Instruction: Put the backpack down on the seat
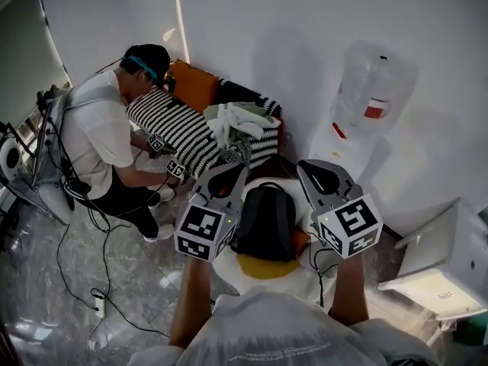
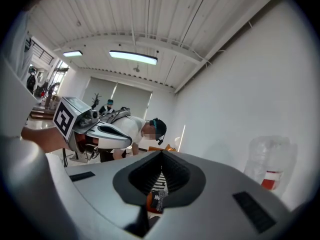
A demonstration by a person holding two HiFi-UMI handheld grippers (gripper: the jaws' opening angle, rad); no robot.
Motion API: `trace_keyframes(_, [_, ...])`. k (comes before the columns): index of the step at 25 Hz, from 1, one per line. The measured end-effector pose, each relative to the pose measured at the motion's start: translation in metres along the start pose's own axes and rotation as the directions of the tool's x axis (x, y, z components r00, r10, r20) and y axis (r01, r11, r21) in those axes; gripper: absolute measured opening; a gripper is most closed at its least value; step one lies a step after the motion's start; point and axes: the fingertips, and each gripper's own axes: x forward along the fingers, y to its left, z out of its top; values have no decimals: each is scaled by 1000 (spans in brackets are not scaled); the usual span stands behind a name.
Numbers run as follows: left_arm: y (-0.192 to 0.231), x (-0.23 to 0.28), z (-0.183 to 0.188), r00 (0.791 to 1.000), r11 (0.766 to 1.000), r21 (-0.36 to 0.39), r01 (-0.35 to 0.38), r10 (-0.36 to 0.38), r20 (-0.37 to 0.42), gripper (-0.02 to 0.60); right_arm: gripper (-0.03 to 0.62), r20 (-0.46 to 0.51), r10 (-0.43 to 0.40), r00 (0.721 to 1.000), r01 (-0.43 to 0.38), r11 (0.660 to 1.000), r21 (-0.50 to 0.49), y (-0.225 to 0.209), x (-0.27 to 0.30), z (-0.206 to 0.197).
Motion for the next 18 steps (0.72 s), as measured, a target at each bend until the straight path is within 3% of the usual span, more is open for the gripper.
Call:
trace_keyframes(8, [10, 2, 8, 999, 1000, -6, -23, 24, 24, -2, 3, 12, -26, 1000, 26, 999, -34, -6, 6, 9])
trace_keyframes(18, [7, 6, 10, 1000, 1000, -8, -10, 10, 26, -2, 3, 17, -2, 1000, 2, 1000, -18, -4, 13, 6])
